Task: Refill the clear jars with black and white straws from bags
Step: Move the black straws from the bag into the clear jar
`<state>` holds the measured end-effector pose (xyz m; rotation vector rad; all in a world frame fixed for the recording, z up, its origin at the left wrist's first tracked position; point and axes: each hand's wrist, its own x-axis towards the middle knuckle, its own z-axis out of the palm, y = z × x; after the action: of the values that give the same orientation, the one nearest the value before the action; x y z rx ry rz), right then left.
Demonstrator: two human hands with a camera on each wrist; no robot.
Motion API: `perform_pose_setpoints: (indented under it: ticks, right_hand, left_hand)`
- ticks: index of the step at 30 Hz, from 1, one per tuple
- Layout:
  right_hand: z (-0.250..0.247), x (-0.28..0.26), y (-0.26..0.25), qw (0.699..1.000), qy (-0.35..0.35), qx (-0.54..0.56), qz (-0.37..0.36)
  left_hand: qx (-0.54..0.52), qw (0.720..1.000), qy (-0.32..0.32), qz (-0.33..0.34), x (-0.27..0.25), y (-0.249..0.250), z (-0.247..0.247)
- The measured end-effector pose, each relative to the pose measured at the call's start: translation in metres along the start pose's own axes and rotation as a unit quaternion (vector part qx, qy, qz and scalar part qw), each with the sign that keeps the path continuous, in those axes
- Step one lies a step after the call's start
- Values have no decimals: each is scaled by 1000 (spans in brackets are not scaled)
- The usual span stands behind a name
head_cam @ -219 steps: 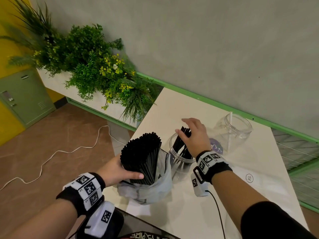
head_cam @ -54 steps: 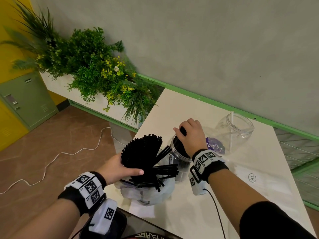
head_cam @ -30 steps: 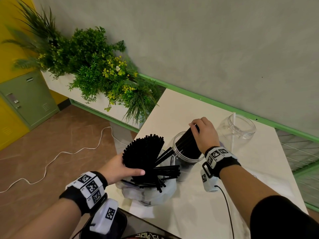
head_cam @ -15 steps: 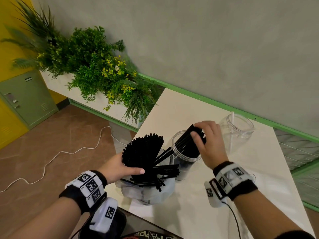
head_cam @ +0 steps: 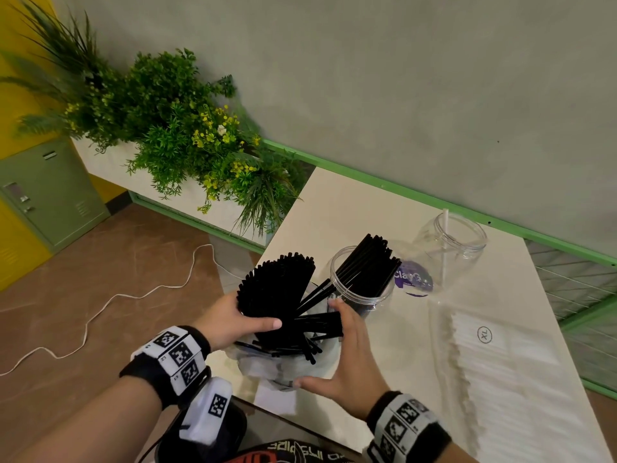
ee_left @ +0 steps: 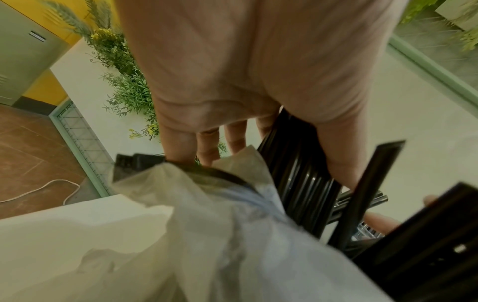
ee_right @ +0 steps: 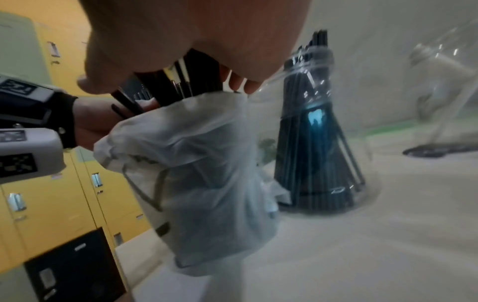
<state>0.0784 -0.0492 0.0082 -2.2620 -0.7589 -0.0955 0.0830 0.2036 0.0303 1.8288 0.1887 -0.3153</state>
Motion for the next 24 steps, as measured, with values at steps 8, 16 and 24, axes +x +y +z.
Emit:
perform_pose_setpoints:
  ticks: [8,16,24]
  right_hand:
    - [32,26,-30,995,100,16,-22]
    - [51,34,-35,988,135,-64,-38]
    - [25,39,-27,990,139,27,-4]
  left_hand:
    - [-54,998,19,21,-3,0,6]
    - [-69,997,5,32,-7,4,8]
    - [-43,999,17,18,-4,-1,4]
